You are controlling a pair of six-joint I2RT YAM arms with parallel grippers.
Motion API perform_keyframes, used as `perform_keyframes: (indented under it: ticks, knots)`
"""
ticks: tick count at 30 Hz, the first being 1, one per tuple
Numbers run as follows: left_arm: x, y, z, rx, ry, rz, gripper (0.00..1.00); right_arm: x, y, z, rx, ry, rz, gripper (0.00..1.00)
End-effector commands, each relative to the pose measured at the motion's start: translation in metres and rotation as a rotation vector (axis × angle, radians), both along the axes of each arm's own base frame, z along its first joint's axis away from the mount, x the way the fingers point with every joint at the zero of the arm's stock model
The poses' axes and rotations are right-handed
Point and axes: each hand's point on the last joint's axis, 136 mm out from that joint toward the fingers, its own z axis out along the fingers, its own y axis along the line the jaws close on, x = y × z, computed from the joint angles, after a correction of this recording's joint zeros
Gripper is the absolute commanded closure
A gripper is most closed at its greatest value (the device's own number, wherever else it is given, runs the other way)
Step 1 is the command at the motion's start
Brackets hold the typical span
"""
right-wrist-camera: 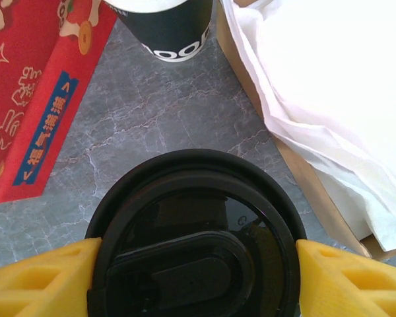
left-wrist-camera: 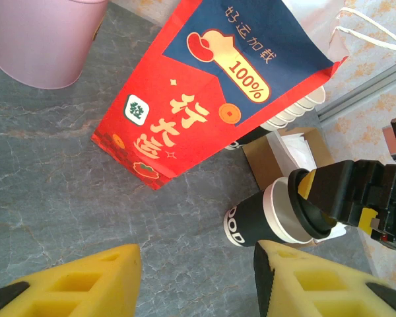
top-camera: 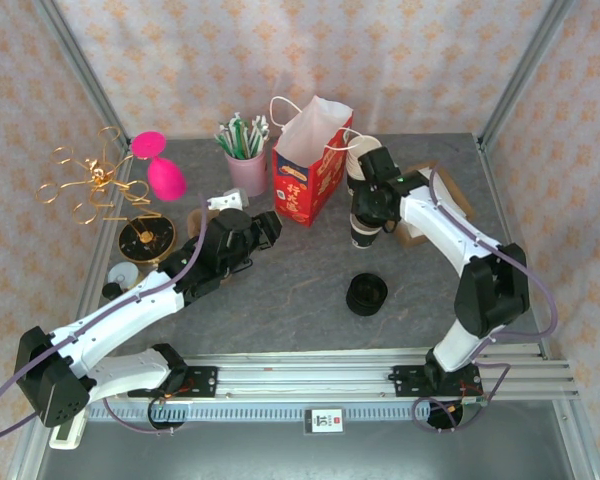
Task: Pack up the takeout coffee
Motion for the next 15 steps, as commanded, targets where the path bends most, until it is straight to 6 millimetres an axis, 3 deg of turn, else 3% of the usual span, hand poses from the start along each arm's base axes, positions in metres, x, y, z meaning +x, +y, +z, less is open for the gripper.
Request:
perform_keyframes:
  ticks: [1, 15]
  knots:
    - [-0.001, 0.013, -0.003, 0.036, -0.001, 0.035, 0.51, -0.001, -0.003, -0.001, -0.057, 0.012, 0.006, 0.31]
    - [-0.003, 0.019, -0.005, 0.039, -0.003, 0.055, 0.49, -0.004, 0.006, -0.019, -0.105, 0.059, 0.036, 0.31]
